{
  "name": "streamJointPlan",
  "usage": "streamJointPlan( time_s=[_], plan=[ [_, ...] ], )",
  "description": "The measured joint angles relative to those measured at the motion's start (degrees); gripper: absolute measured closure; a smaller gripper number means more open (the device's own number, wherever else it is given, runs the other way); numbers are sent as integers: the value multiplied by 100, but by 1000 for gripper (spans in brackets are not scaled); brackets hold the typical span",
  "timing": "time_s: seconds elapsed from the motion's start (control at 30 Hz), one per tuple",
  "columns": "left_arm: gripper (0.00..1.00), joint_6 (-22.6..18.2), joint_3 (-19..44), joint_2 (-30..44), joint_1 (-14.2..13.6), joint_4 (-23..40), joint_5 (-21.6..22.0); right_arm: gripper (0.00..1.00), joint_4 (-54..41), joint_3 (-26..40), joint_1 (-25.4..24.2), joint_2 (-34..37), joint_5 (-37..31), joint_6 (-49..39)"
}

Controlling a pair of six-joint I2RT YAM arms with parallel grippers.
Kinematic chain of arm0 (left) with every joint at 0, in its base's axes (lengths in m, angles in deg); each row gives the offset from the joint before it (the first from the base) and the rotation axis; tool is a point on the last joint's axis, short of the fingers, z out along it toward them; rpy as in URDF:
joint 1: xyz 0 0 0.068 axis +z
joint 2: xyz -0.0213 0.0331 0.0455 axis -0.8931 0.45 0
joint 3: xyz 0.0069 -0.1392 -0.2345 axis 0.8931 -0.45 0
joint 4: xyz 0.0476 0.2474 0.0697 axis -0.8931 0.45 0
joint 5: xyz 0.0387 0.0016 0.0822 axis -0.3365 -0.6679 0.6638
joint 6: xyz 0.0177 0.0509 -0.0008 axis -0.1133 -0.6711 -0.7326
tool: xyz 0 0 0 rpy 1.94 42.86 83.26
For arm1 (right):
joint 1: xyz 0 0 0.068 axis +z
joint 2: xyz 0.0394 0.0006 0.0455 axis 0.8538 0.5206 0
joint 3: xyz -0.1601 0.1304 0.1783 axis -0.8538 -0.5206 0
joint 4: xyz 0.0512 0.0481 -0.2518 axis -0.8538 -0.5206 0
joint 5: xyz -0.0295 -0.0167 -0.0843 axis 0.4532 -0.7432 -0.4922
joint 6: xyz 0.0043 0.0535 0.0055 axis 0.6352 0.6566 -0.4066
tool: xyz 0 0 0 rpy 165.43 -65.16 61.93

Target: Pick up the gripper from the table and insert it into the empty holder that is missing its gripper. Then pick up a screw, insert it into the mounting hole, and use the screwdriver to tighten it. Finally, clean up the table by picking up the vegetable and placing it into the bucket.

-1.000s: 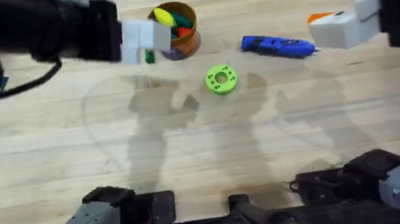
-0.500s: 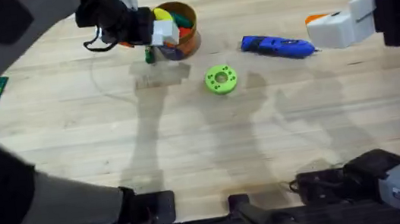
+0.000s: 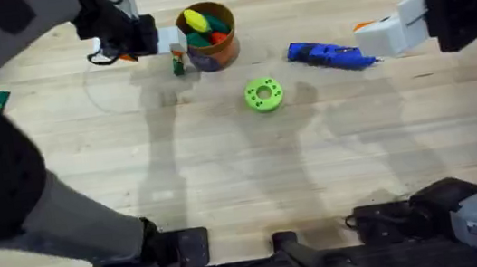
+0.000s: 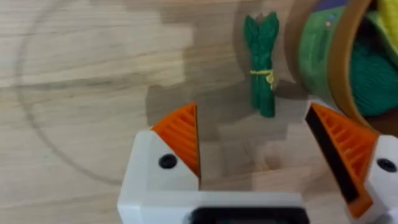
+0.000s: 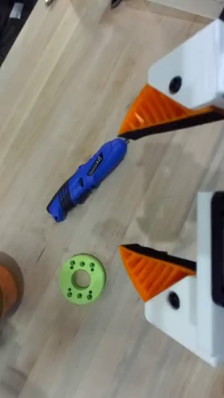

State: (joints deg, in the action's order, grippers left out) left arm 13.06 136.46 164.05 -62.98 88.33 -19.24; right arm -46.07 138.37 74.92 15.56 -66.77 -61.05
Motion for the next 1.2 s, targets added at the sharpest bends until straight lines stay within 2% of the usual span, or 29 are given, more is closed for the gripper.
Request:
streamJointPlan(
  time_s=[0.13,0.43,0.63,1.0,1.1,1.13,1.2],
  plan=[
    [10,27,-2,332,-36,-268,-20,25,0,0,0,140,0,0],
    [10,231,-2,460,-36,-896,2,25,2,0,0,203,2,0],
    [10,312,0,586,-36,-1010,-10,25,2,0,-1,201,0,0],
    [18,318,7,1117,-36,-1075,432,25,0,0,1,201,2,0],
    [299,347,9,1121,-40,-1081,469,25,0,0,1,201,2,0],
    [499,349,11,1123,-40,-1094,444,25,2,0,0,201,0,0],
    [786,356,16,1127,-41,-1113,396,25,0,0,0,201,2,0]
  ],
)
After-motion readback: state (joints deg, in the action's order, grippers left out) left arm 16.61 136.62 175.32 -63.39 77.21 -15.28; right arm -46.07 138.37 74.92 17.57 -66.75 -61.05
